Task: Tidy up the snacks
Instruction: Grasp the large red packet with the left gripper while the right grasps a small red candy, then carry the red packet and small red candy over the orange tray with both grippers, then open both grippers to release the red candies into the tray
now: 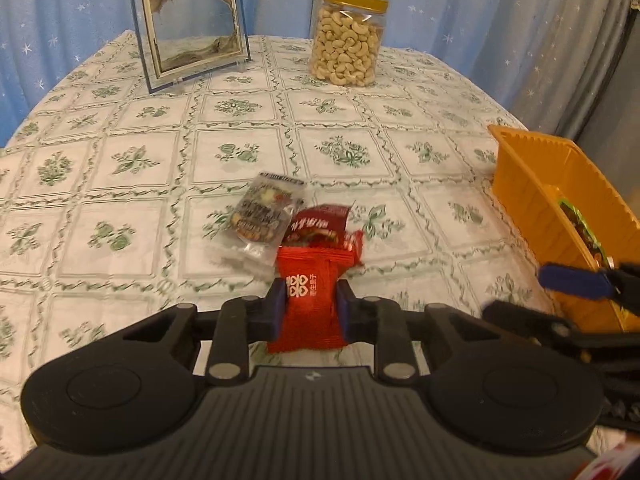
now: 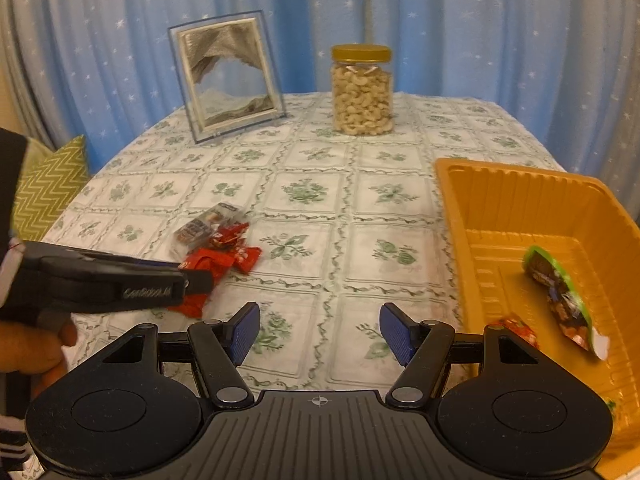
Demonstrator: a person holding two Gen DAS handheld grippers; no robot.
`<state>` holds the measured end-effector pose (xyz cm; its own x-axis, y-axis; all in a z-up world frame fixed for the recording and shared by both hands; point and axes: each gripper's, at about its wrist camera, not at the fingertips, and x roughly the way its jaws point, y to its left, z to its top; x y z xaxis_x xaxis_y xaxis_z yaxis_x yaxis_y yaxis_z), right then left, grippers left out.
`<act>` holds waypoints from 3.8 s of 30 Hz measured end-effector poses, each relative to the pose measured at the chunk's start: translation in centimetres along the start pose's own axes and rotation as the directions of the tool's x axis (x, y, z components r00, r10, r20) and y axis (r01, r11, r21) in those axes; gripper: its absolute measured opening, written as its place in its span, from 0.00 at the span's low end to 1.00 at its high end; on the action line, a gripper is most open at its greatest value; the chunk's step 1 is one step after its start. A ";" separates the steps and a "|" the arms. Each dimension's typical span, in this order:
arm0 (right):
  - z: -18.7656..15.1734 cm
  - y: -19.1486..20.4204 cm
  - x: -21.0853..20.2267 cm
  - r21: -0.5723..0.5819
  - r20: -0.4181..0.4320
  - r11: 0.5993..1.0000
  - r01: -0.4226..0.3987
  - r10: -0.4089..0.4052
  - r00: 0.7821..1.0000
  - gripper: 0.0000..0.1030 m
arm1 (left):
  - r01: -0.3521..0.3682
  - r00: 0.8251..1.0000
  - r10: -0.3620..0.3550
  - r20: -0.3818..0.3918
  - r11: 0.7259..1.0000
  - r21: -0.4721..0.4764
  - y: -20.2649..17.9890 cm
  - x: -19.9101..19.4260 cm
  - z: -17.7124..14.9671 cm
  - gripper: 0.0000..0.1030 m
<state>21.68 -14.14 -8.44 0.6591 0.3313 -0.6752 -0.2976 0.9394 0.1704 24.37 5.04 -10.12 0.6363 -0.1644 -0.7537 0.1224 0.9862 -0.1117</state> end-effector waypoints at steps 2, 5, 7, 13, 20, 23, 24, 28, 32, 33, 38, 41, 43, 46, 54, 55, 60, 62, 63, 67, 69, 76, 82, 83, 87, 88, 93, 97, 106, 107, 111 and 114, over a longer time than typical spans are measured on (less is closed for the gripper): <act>0.3 0.5 0.6 -0.023 -0.007 0.999 -0.026 0.026 1.000 0.65 | -0.012 1.000 0.012 0.002 1.000 0.013 0.4 -1.1 -0.5 0.22; 0.9 1.4 1.9 -0.070 -0.018 0.996 -0.057 0.056 0.998 0.65 | -0.040 0.999 0.040 0.011 0.999 -0.005 1.8 -2.9 -1.5 0.22; 1.4 2.0 3.0 -0.103 -0.018 0.992 -0.072 0.070 0.997 0.65 | -0.063 0.998 0.064 0.012 0.998 -0.027 3.0 -3.8 -1.9 0.22; 2.6 3.8 6.8 -0.215 -0.026 0.970 -0.115 0.112 0.993 0.54 | -0.092 0.996 0.093 -0.001 0.993 -0.075 5.5 -4.1 -2.7 0.22; 3.0 5.2 9.9 -0.333 -0.017 0.936 -0.115 0.116 0.993 0.48 | -0.093 0.996 0.093 -0.003 0.992 -0.091 5.9 -3.7 -3.3 0.22; 2.7 5.7 10.4 -0.370 -0.022 0.920 -0.130 0.132 0.991 0.32 | -0.099 0.995 0.099 -0.009 0.992 -0.084 5.9 -3.6 -3.3 0.25; 2.6 5.8 10.5 -0.371 -0.032 0.920 -0.130 0.127 0.991 0.28 | -0.103 0.995 0.102 -0.013 0.991 -0.082 5.9 -3.5 -3.3 0.26; 2.4 5.4 9.7 -0.313 -0.062 0.942 -0.123 0.109 0.992 0.21 | -0.117 0.993 0.116 -0.016 0.991 -0.065 5.6 -3.1 -3.5 0.30; 1.7 4.5 8.1 -0.223 -0.091 0.968 -0.117 0.099 0.991 0.20 | -0.131 0.991 0.130 -0.016 0.991 -0.039 5.2 -3.0 -3.6 0.29; 1.5 4.3 7.6 -0.203 -0.094 0.973 -0.111 0.094 0.991 0.20 | -0.132 0.991 0.132 -0.016 0.991 -0.031 5.1 -3.1 -3.6 0.26; 0.2 3.7 4.2 -0.118 -0.097 0.989 -0.089 0.078 0.992 0.20 | -0.127 0.992 0.126 -0.015 0.992 -0.020 4.2 -4.1 -3.8 0.23; -0.5 3.3 2.1 -0.084 -0.083 0.994 -0.076 0.070 0.994 0.20 | -0.121 0.993 0.121 -0.001 0.992 -0.028 3.4 -5.3 -3.5 0.23; -0.9 3.0 0.6 -0.056 -0.073 0.996 -0.063 0.059 0.996 0.20 | -0.116 0.993 0.116 0.010 0.993 -0.028 2.8 -6.4 -3.3 0.23; -1.4 2.3 -1.8 -0.001 -0.061 0.999 -0.052 0.052 0.997 0.19 | -0.102 0.994 0.103 0.025 0.994 -0.038 1.8 -8.0 -3.0 0.23; -2.4 0.8 -8.5 0.059 -0.004 0.998 -0.019 0.020 1.000 0.20 | -0.051 0.997 0.053 0.059 0.998 -0.038 -2.4 -12.4 -4.0 0.23; -2.5 0.7 -9.3 0.063 0.005 0.998 -0.015 0.015 1.000 0.20 | -0.043 0.997 0.045 0.061 0.998 -0.036 -3.0 -12.9 -4.2 0.23; -2.8 -0.1 -12.9 0.079 0.042 0.997 0.006 -0.010 0.999 0.20 | 0.003 0.997 -0.001 0.076 1.000 -0.024 -5.8 -15.0 -4.8 0.23; -3.0 -0.5 -14.1 0.084 0.054 0.996 0.017 -0.021 0.998 0.20 | 0.018 0.997 -0.016 0.082 1.000 -0.018 -6.7 -15.7 -4.9 0.23; -3.0 -0.7 -14.6 0.088 0.058 0.996 0.022 -0.027 0.998 0.20 | 0.024 0.996 -0.023 0.085 1.000 -0.015 -7.1 -16.0 -5.0 0.23; -3.6 -1.9 -16.6 0.105 0.074 0.994 0.044 -0.052 0.996 0.20 | 0.042 0.994 -0.042 0.097 0.999 0.010 -8.8 -17.0 -4.9 0.23; -3.8 -2.4 -17.3 0.113 0.078 0.992 0.057 -0.066 0.995 0.20 | 0.052 0.994 -0.053 0.100 0.998 0.019 -9.5 -17.3 -4.8 0.23; -4.3 -4.5 -19.0 0.146 0.094 0.985 0.095 -0.110 0.989 0.20 | 0.093 0.990 -0.098 0.098 0.994 0.055 -11.9 -17.4 -4.4 0.23; -4.4 -6.8 -20.0 0.181 0.103 0.974 0.134 -0.154 0.983 0.20 | 0.135 0.985 -0.144 0.098 0.986 0.094 -14.5 -16.9 -3.5 0.23; -4.3 -7.2 -20.2 0.188 0.104 0.972 0.139 -0.161 0.982 0.20 | 0.142 0.984 -0.152 0.097 0.985 0.101 -15.0 -16.7 -3.3 0.23; -4.3 -9.0 -20.6 0.216 0.107 0.963 0.162 -0.188 0.976 0.20 | 0.169 0.979 -0.181 0.087 0.977 0.132 -17.0 -15.8 -2.5 0.23; -4.2 -9.4 -20.6 0.222 0.108 0.961 0.167 -0.194 0.975 0.20 | 0.177 0.978 -0.190 0.083 0.974 0.140 -17.5 -15.5 -2.3 0.23; -4.0 -11.4 -20.6 0.246 0.109 0.950 0.190 -0.222 0.969 0.20 | 0.209 0.973 -0.223 0.064 0.963 0.172 -19.8 -13.9 -1.5 0.23; -3.8 -12.9 -20.2 0.259 0.105 0.944 0.202 -0.236 0.966 0.20 | 0.224 0.970 -0.238 0.056 0.957 0.185 -21.2 -12.5 -0.8 0.23; -3.1 -15.5 -18.2 0.279 0.087 0.936 0.216 -0.248 0.965 0.20 | 0.241 0.967 -0.251 0.033 0.953 0.185 -23.0 -8.8 1.0 0.23; -3.0 -15.7 -17.9 0.279 0.084 0.935 0.218 -0.250 0.965 0.20 | 0.241 0.967 -0.251 0.032 0.952 0.186 -23.2 -8.4 1.3 0.23; -2.6 -16.5 -16.9 0.280 0.075 0.934 0.221 -0.251 0.965 0.20 | 0.241 0.968 -0.250 0.028 0.953 0.181 -23.6 -6.9 2.0 0.23; -2.4 -17.0 -16.2 0.280 0.069 0.934 0.223 -0.252 0.965 0.20 | 0.244 0.968 -0.251 0.018 0.953 0.180 -23.9 -5.9 2.4 0.24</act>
<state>14.37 -35.66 -2.16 0.7586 0.0894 -0.6454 0.0631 0.9758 0.2094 19.54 -17.61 -1.42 0.5990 -0.4070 -0.6896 0.4088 0.8960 -0.1736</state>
